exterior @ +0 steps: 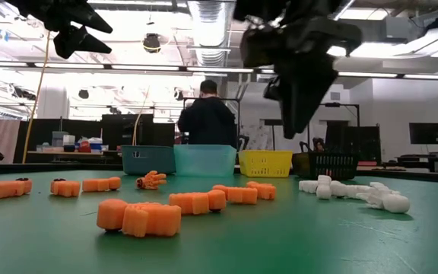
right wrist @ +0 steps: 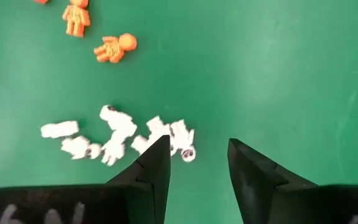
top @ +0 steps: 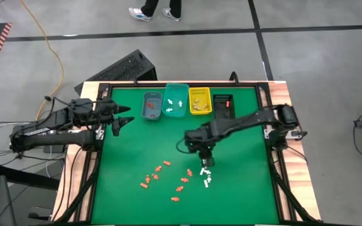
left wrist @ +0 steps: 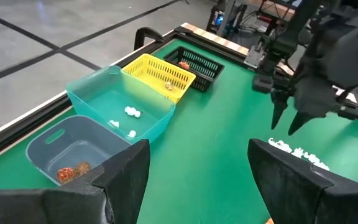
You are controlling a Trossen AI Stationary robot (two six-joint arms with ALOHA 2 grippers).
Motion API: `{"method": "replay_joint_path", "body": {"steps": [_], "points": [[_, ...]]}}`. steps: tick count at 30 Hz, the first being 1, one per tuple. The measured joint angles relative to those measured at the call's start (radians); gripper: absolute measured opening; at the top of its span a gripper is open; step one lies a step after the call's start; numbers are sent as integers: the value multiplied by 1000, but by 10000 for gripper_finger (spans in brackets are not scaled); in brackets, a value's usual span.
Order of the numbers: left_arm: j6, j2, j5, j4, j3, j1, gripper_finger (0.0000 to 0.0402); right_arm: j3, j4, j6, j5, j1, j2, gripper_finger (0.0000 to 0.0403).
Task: Sort Halloween decoration
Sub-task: Put the white skeleton toy into the blue transparent bin
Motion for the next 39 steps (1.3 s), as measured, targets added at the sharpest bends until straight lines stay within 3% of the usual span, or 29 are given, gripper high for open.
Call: {"method": "replay_joint_path", "body": {"steps": [3,9,22,39], "points": [[18,0,0,0,0,0,261,-94,92,-18,73,31,-61,151],[14,0,0,0,0,0,261,-221,223,-15,88,84,-71,146],[-5,0,-22,1,0,0,261,-234,226,35,202,108,-28,127],[-30,0,-23,1,0,0,261,-234,220,16,245,138,-28,127]]}}
